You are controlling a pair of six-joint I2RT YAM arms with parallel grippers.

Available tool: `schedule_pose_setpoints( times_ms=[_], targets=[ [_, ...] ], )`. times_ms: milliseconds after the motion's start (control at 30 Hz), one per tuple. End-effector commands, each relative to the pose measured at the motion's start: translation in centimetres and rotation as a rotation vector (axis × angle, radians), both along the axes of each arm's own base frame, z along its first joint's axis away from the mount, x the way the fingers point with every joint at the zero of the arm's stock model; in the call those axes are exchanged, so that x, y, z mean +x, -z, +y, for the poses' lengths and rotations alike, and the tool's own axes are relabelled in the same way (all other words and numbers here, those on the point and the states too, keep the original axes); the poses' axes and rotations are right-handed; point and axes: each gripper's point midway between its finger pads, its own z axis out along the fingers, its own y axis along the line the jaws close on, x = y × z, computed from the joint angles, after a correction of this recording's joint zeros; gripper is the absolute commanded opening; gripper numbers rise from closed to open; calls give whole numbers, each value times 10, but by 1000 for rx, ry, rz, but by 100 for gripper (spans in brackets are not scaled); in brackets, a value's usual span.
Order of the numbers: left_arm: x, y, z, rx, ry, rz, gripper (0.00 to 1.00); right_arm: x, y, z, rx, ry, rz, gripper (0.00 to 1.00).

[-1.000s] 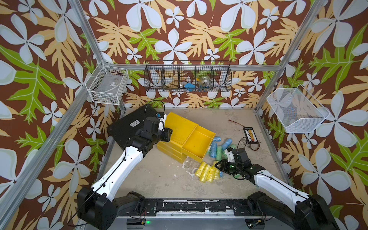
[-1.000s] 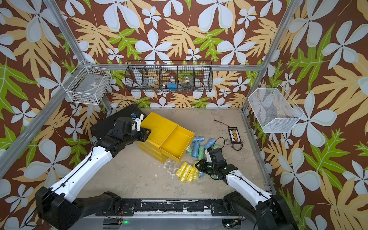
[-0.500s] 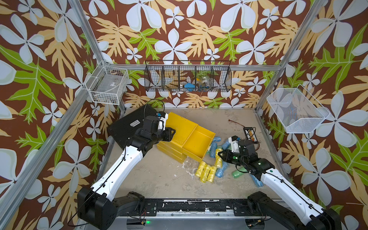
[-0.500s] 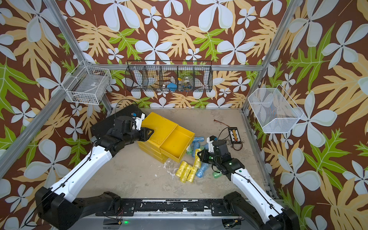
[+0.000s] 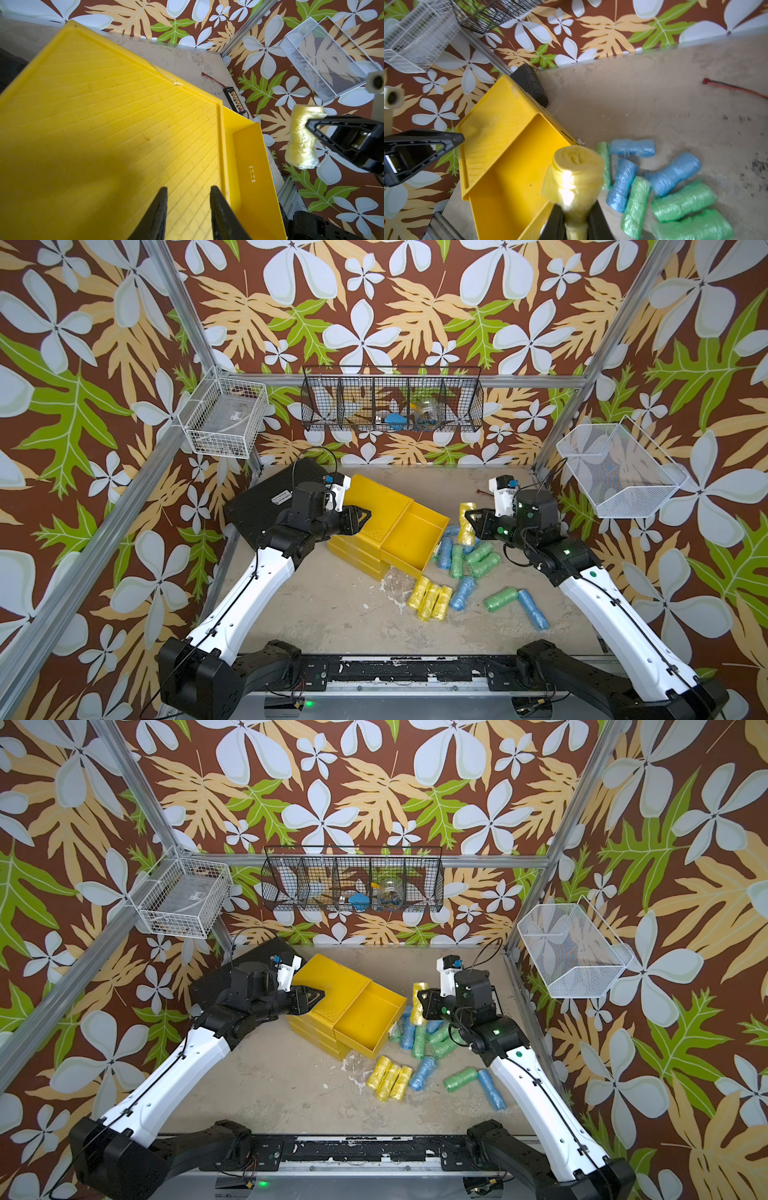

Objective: Sort the rolls of trash bags by color and place them into the drawer
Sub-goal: Place the roll of trash bags in the drawer.

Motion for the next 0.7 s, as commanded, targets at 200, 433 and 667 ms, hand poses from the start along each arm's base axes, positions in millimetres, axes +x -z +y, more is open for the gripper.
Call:
schedule_pose_setpoints(
  times_ms=[200,433,667],
  targets=[
    [5,-1,8,-33,-7,-8,37,-2,-39,92,-124,-336,-184,10],
    [6,2,12,-35,-12,-1,37,-1,-12,137,-314,-464,-212,10],
    [6,2,17,-40,-18,-1,37,-10,21,145,-453,-520,-210,11]
  ],
)
